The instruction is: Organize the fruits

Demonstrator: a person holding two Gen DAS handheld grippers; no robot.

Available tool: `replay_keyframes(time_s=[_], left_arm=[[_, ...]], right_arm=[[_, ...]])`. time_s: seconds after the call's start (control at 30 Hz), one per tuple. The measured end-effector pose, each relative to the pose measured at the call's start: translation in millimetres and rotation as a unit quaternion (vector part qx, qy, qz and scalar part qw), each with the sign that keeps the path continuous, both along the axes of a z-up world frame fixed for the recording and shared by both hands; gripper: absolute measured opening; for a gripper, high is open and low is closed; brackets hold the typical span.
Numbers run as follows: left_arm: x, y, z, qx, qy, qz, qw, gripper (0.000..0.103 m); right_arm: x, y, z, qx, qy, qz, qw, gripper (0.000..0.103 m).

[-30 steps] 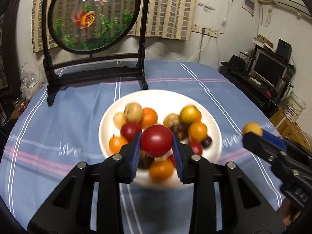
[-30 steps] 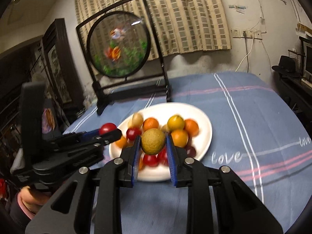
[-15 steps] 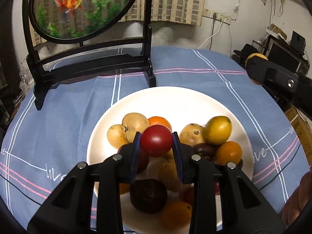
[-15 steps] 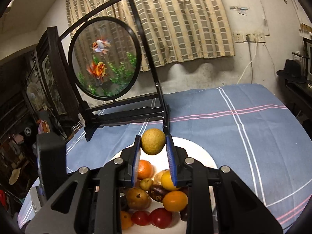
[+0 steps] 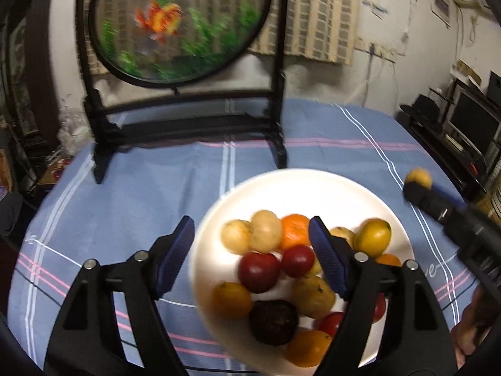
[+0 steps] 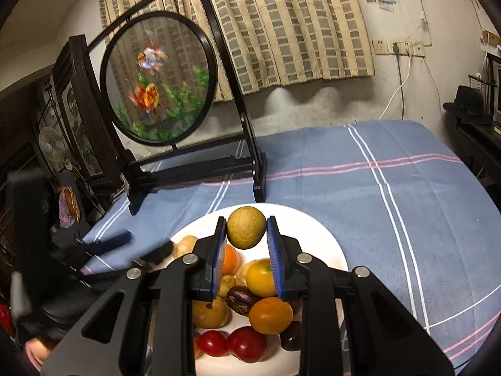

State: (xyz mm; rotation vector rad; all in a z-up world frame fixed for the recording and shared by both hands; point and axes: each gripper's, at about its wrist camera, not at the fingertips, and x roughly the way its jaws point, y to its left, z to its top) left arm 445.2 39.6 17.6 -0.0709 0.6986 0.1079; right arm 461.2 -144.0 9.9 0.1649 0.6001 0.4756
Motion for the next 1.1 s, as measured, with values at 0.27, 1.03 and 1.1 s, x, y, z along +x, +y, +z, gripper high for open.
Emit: replay_keyframes(time_s=[0.27, 1.03, 1.1], left_arm=[[-4.4, 22.3, 13.1, -0.029, -0.004, 0.030, 0.9991, 0.082], [-50.9, -9.8, 44.5, 0.014, -0.041, 0.008, 0.9990, 0.097], [-62.8, -15.4, 48.6, 0.018, -0.041, -0.001, 0.9990, 0.097]], right_arm=[[8.0, 18.1, -21.0, -0.025, 0.025, 0.020, 0.999, 0.026], [-61.6, -2.6, 19.6, -0.052, -0.040, 0.014, 0.998, 0.101], [-74.3, -6.0, 21.4, -0.058, -0.041, 0.023, 0.997, 0.102]])
